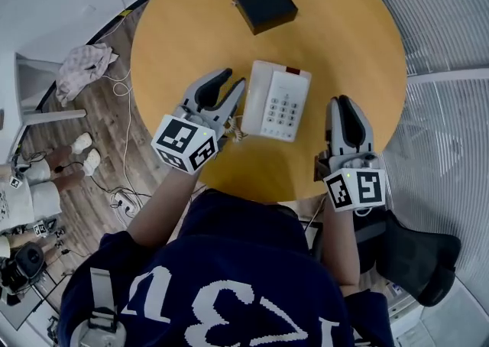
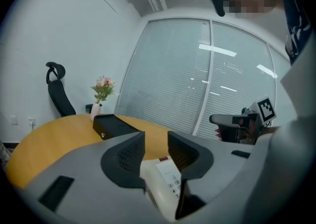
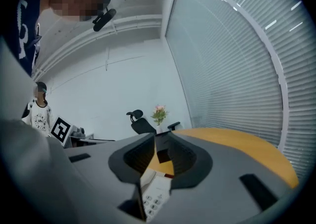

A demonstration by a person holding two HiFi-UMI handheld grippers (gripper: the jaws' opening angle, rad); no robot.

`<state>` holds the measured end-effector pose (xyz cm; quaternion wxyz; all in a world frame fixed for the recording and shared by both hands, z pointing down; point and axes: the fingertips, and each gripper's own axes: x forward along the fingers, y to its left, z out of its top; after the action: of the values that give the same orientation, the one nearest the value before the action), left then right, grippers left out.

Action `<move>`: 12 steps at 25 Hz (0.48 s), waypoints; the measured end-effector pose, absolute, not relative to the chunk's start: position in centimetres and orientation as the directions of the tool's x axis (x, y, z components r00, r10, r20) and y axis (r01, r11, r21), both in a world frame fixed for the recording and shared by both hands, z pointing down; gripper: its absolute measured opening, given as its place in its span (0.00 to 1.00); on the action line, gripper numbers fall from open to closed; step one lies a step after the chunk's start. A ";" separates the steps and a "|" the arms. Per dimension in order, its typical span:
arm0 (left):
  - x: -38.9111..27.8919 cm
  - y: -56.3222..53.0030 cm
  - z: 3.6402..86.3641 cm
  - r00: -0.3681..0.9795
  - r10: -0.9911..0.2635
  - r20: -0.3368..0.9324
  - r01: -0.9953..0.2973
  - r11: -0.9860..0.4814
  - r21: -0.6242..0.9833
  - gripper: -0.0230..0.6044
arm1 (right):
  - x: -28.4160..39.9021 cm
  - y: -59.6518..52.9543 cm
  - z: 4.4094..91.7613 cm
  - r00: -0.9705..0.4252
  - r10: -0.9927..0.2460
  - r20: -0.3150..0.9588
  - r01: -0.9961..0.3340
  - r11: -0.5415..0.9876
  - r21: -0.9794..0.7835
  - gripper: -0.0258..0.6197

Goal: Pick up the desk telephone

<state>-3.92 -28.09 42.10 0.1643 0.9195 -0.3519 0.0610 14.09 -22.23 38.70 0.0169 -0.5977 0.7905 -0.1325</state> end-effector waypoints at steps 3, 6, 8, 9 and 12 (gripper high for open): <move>-3.4 -28.3 45.2 0.760 -0.572 0.308 -0.648 -0.703 0.294 0.36 | 13.7 -23.2 42.5 -0.337 -0.917 0.214 -0.916 0.266 -0.301 0.27; -2.7 -28.5 48.8 0.775 -0.508 0.375 -0.627 -0.695 0.352 0.43 | 13.5 -23.8 46.8 -0.393 -0.870 0.297 -0.879 0.262 -0.398 0.36; -2.3 -28.4 51.0 0.798 -0.448 0.404 -0.598 -0.675 0.432 0.47 | 13.3 -23.9 49.5 -0.437 -0.834 0.337 -0.848 0.257 -0.464 0.39; -2.0 -28.2 52.0 0.813 -0.412 0.412 -0.578 -0.659 0.482 0.47 | 13.3 -23.9 50.8 -0.458 -0.816 0.353 -0.833 0.254 -0.492 0.40; -1.6 -27.9 54.2 0.845 -0.332 0.420 -0.533 -0.585 0.611 0.50 | 13.0 -23.7 54.0 -0.513 -0.761 0.397 -0.797 0.251 -0.549 0.42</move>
<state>-1.65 -27.95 54.22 0.3834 0.8806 -0.2457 0.1313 12.96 -23.73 54.02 -0.0248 -0.4929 0.7904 -0.3630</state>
